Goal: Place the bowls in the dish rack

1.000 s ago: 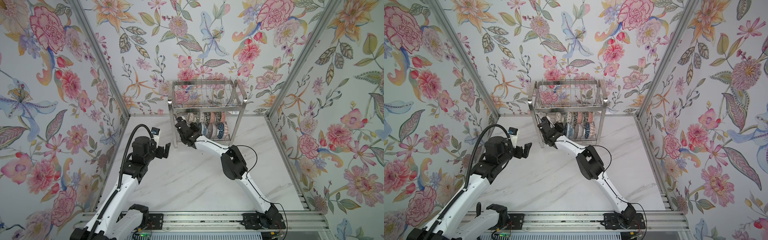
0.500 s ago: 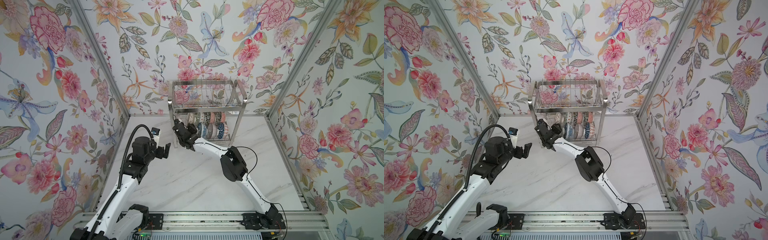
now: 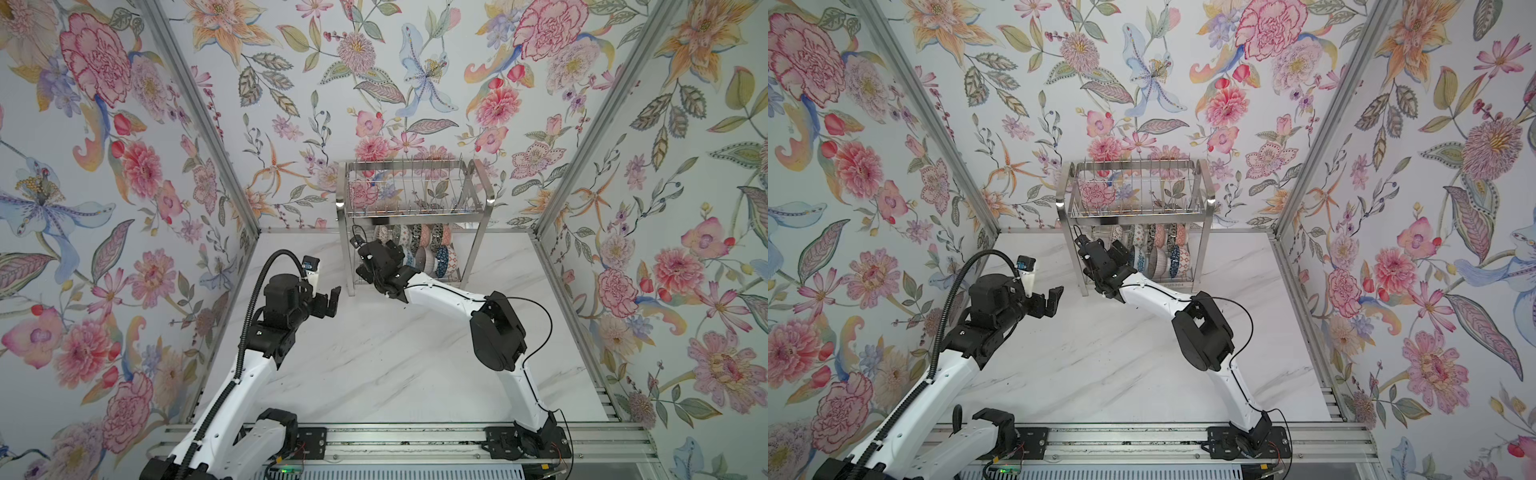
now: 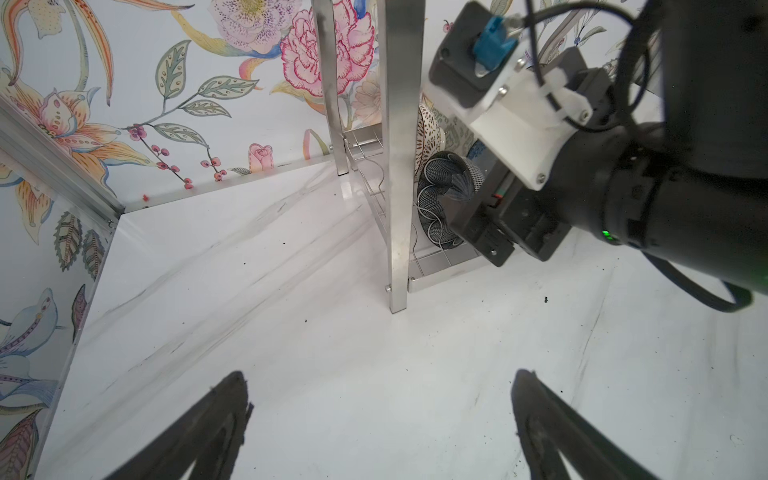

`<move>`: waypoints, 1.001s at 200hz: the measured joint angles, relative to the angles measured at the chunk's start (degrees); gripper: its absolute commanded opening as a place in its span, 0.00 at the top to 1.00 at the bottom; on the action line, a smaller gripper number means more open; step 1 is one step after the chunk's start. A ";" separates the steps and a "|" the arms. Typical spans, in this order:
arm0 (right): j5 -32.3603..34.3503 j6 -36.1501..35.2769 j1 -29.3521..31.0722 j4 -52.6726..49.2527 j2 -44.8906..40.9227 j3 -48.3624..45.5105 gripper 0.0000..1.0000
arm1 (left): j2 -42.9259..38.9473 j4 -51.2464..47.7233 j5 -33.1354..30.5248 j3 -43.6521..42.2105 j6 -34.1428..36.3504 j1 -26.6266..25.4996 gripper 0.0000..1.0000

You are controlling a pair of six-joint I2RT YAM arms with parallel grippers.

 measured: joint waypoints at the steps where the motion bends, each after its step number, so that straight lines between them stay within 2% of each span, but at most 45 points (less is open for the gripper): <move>1: -0.37 0.11 0.00 0.31 -0.39 -0.55 0.01 | 0.00 0.00 -0.02 0.00 0.00 0.00 0.00; 27: -4.72 0.85 -0.07 5.68 -8.48 -12.00 0.01 | -1.51 0.37 -0.92 -0.11 -0.02 0.09 0.01; 49: -7.98 1.84 -0.37 10.54 -17.53 -25.22 0.01 | -4.87 2.73 -1.55 -1.38 -0.11 0.11 0.01; 89: -11.08 3.82 -2.95 17.99 -40.11 -49.16 0.01 | -10.75 7.02 -6.14 -4.35 -1.73 0.13 0.01; 110: -12.31 6.01 -7.93 22.38 -54.31 -60.87 0.01 | -11.76 10.21 -10.38 -6.93 -3.52 0.13 0.01; 140: -10.21 11.19 -22.27 29.29 -69.94 -77.13 0.01 | -11.93 19.80 -17.03 -17.25 -6.16 0.09 0.01; 165: -8.28 12.39 -29.46 35.04 -71.87 -88.19 0.01 | -7.13 28.81 -22.60 -25.99 -5.75 0.07 0.01; 200: -6.95 12.85 -35.12 41.62 -62.40 -92.78 0.01 | 0.09 42.84 -28.65 -33.24 -1.33 0.09 0.01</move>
